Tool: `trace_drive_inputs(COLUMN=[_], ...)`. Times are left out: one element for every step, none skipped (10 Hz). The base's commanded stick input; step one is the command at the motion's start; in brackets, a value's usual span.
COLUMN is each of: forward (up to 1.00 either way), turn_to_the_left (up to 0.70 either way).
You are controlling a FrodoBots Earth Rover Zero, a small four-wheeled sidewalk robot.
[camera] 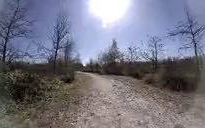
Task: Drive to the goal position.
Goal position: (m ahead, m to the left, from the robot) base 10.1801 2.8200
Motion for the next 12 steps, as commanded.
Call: trace_drive_inputs(forward=[0.50,0.50,0.50,0.50,0.50,0.50,0.50,0.50,0.50,0.50,0.50,0.50], turn_to_the_left=[0.00,0.00,-0.22,-0.50,-0.47,0.00,0.00,0.00,0.00,0.00,0.00,0.00])
